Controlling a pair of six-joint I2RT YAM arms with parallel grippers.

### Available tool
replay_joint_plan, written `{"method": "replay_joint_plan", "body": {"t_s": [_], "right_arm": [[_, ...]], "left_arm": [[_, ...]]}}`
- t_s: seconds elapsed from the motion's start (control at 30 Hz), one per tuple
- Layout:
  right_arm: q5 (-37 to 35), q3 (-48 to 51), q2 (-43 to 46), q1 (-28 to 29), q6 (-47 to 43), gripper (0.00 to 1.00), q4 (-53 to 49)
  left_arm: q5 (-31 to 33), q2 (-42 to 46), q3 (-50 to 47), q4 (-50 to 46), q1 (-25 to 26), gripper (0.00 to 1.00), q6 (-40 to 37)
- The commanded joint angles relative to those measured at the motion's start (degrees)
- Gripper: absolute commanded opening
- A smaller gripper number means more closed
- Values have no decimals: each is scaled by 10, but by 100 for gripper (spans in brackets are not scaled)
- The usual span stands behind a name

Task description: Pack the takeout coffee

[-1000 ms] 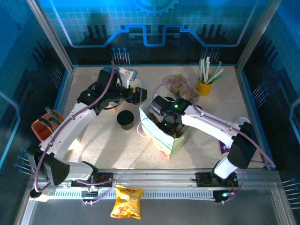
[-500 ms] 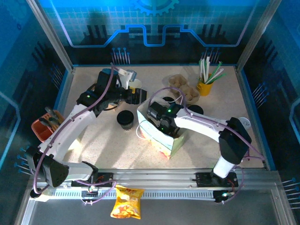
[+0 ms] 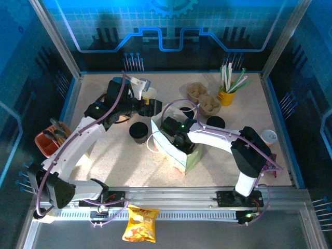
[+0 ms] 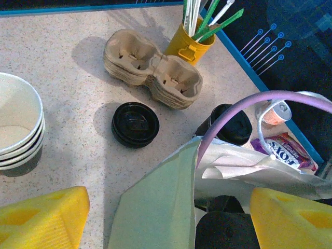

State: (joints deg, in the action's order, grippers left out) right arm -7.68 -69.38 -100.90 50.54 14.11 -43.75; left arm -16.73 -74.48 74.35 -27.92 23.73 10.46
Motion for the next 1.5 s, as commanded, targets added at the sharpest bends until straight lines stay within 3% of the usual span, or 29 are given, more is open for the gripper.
{"method": "replay_joint_plan", "body": {"t_s": [0.0,0.43,1.0,1.47], "right_arm": [[-9,13,-15,8,-2,47,12],[-10,-21,33,16,3,65,-23],[-13,-94,97,17,0,67,-68],[-12,-170,137,16,-3,68,-101]], "left_arm": [[7,17,-10,7,-5,82,-5],[9,21,-14,6,-6,83,-7],[20,35,-17,-1,-5,86,-11],[33,110,-74,94,-22,86,11]]}}
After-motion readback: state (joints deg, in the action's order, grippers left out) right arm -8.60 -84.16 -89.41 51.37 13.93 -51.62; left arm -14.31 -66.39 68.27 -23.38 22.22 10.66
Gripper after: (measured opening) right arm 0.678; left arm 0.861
